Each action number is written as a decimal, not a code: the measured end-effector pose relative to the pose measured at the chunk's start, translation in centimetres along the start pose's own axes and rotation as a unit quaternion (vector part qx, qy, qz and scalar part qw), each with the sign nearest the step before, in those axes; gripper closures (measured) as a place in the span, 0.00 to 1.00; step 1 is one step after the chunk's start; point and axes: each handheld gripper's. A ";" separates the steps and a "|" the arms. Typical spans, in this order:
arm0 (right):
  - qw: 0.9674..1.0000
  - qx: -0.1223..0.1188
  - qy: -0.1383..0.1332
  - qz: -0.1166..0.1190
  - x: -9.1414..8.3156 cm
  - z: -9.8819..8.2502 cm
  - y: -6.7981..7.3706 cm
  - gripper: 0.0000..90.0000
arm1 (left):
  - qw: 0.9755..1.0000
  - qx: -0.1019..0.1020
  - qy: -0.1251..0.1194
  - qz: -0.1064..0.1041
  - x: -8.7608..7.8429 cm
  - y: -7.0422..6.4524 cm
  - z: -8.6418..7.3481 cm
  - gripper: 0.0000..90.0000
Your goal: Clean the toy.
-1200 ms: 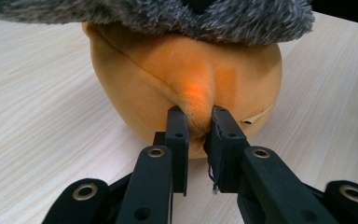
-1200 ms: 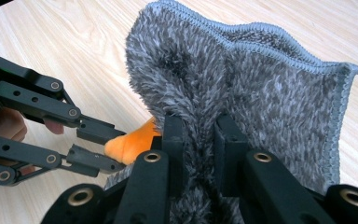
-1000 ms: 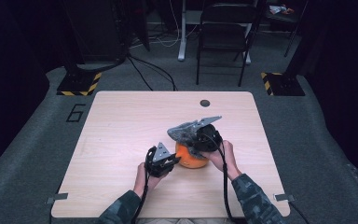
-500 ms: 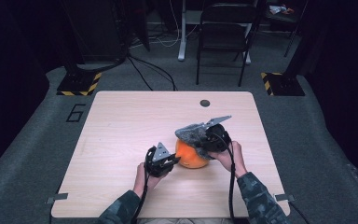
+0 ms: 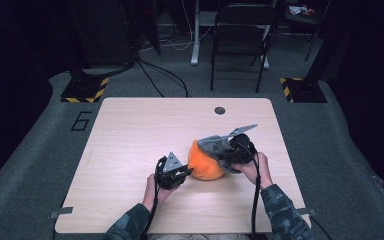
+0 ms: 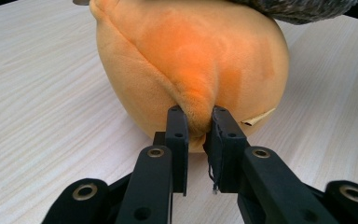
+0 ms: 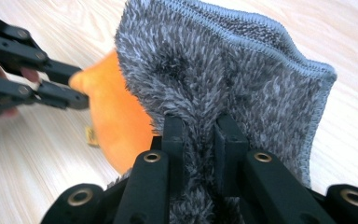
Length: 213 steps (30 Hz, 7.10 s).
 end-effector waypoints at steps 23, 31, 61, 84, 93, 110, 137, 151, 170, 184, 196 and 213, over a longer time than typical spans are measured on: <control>0.994 0.058 0.085 -0.035 0.7 -2.6 -3.0 0.85 | 1.000 -0.002 0.000 -0.001 0.1 0.0 0.0 0.88; 0.987 0.067 0.126 -0.076 2.9 -4.3 -4.1 0.86 | 1.000 -0.008 -0.002 0.000 0.0 0.2 -0.1 0.88; 0.997 -0.044 -0.057 -0.015 0.2 3.3 4.0 0.86 | 1.000 0.012 -0.020 -0.004 0.1 -0.4 0.3 0.88; 0.998 -0.053 -0.010 -0.013 2.0 2.2 3.7 0.85 | 1.000 0.006 -0.015 -0.012 0.3 -0.4 0.2 0.88; 0.999 -0.035 0.000 -0.023 1.2 1.6 2.3 0.85 | 1.000 -0.005 -0.012 -0.011 0.2 -0.2 0.1 0.88; 0.999 0.004 0.036 -0.041 0.5 -0.1 -0.6 0.85 | 1.000 -0.004 -0.008 -0.011 0.3 -0.1 0.0 0.88; 0.985 0.074 0.124 -0.094 3.8 -4.3 -4.6 0.85 | 1.000 -0.009 -0.010 -0.010 0.3 0.3 -0.1 0.87; 0.999 0.010 0.018 -0.049 -1.8 0.9 -0.6 0.85 | 1.000 -0.010 -0.014 -0.005 0.3 0.5 -0.1 0.86; 0.998 0.008 0.004 -0.063 2.1 -0.2 -0.1 0.86 | 0.999 0.030 0.004 0.045 1.8 -0.5 -0.5 0.48; 0.997 0.009 0.031 -0.075 1.8 0.3 1.1 0.86 | 0.998 0.031 -0.019 0.053 2.3 -0.6 -1.0 0.86; 0.996 0.042 0.064 -0.048 0.8 0.7 0.9 0.86 | 0.998 -0.042 -0.025 -0.024 0.3 1.4 1.1 0.89; 0.996 -0.081 0.010 -0.042 1.6 3.4 5.9 0.86 | 0.998 -0.039 -0.041 -0.001 1.0 0.8 0.8 0.88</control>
Point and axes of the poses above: each handheld gripper's, and its own axes: x roughly forward along the jaws, z roughly out of its top, y roughly to its left, and after that the axes turned 12 degrees about -y, right-handed
